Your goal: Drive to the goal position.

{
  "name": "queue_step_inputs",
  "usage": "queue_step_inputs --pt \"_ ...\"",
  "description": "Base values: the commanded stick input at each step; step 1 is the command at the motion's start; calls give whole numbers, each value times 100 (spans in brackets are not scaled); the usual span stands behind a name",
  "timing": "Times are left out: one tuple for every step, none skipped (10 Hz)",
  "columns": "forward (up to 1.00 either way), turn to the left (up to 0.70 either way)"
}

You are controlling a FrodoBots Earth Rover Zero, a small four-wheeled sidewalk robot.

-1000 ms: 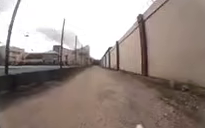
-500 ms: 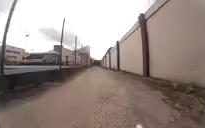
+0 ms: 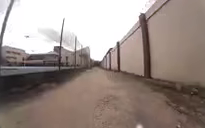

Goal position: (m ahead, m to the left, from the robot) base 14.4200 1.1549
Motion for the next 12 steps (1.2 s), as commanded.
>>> queue_step_inputs --pt "30 0" --pt "30 0" --pt "30 0" --pt "30 0" --pt "30 0" --pt "30 0" --pt "30 0" --pt "30 0" --pt "30 0" --pt "30 0" --pt "30 0" --pt "30 0"
